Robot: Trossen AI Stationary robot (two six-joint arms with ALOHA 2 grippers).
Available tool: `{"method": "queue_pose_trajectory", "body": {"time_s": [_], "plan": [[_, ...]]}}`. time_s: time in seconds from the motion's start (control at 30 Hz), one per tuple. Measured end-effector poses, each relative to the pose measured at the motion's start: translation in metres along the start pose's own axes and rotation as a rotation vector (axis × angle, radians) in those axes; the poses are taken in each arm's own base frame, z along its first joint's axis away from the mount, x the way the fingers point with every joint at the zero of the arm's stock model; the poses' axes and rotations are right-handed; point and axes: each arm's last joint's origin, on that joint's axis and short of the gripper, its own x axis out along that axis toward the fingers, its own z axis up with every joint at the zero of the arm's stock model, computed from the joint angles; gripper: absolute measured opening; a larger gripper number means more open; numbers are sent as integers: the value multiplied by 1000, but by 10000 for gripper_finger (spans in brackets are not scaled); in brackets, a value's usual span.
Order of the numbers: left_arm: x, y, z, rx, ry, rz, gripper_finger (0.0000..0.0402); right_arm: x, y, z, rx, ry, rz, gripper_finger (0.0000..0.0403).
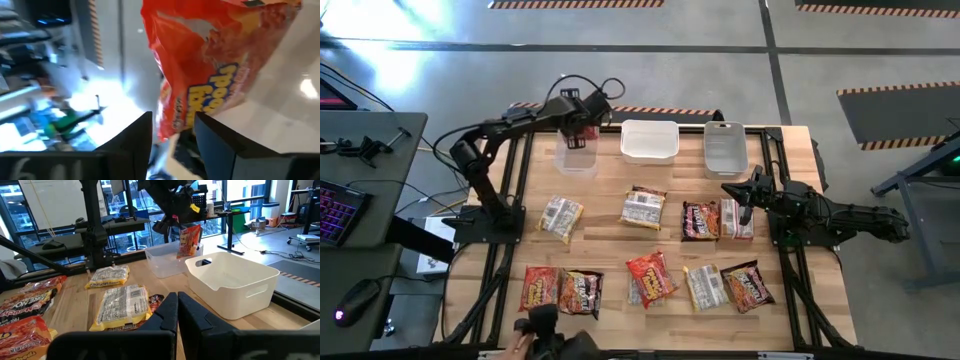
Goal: Sort Maruchan noodles
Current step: Put the orange noodle pack into the transparent bin
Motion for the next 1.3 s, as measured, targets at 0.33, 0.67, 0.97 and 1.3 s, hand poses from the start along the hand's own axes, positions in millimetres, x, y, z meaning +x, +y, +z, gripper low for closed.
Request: {"method": "queue_pose_trajectory", "body": {"time_s": [0.33, 0.67, 0.97, 1.3], "plan": [[1, 43, -41, -340, -243, -318, 122, 0, 0, 0, 0, 0, 0, 0], [-42, 76, -90, -610, -569, -443, 83, 0, 0, 0, 0, -1, 0, 0], [-39, 79, -98, -789, -514, -504, 39, 0, 0, 0, 0, 0, 0, 0], [-13, 72, -87, -738, -391, -536, 105, 0, 0, 0, 0, 0, 0, 0]]}}
